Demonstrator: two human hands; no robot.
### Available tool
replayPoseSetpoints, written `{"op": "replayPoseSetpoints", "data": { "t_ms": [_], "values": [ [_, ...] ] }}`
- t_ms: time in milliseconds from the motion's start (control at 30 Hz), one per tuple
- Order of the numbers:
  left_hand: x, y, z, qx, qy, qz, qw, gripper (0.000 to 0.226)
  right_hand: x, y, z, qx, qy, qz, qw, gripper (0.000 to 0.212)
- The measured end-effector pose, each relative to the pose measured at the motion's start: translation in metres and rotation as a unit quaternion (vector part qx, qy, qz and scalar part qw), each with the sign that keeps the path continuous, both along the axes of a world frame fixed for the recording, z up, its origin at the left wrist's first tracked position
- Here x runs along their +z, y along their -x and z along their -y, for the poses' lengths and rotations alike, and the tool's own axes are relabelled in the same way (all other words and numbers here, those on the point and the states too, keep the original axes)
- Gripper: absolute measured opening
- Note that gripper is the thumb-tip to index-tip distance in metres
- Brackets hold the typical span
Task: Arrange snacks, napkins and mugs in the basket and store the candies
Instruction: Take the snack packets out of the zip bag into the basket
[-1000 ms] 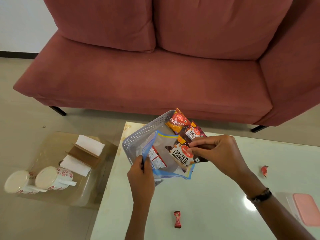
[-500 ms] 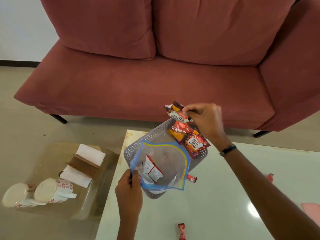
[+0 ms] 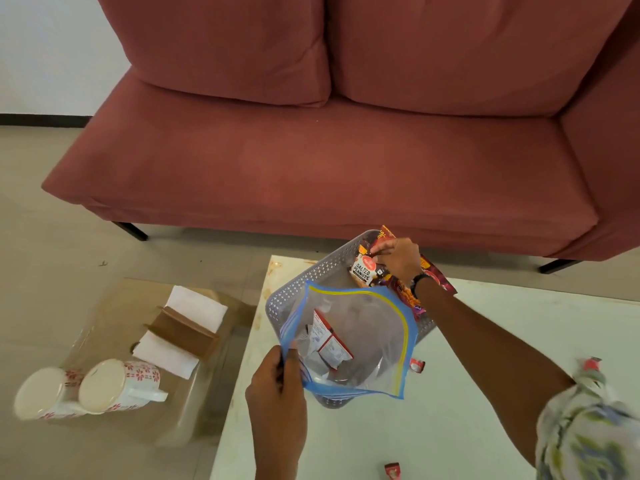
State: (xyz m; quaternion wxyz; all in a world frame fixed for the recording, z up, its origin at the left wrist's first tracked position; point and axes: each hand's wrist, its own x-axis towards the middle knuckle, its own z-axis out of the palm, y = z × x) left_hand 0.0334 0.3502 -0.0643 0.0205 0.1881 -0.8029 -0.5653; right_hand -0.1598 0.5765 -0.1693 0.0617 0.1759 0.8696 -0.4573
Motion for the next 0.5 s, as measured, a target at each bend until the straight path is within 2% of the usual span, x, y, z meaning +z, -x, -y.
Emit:
{"op": "replayPoseSetpoints", "data": {
  "t_ms": [167, 300, 367, 433, 500],
  "values": [
    [0.000, 0.000, -0.003, 0.004, -0.014, 0.003, 1.000, 0.044, -0.007, -0.001, -0.011, 0.006, -0.048, 0.027, 0.998, 0.027],
    [0.003, 0.001, -0.009, 0.005, 0.000, -0.002, 1.000, 0.032, 0.014, -0.009, -0.019, 0.045, -0.094, 0.032, 0.994, 0.035],
    [0.005, 0.000, -0.013, 0.006, 0.006, 0.004, 1.000, 0.024, 0.044, -0.024, -0.016, 0.005, -0.075, -0.014, 0.997, 0.029],
    [0.009, -0.002, -0.016, 0.009, 0.014, 0.014, 1.000, 0.019, 0.092, -0.059, -0.008, -0.031, -0.043, -0.101, 0.994, 0.019],
    [0.013, -0.005, -0.019, 0.013, 0.029, 0.015, 0.999, 0.020, 0.140, -0.108, 0.004, 0.017, -0.008, -0.139, 0.990, 0.010]
  ]
}}
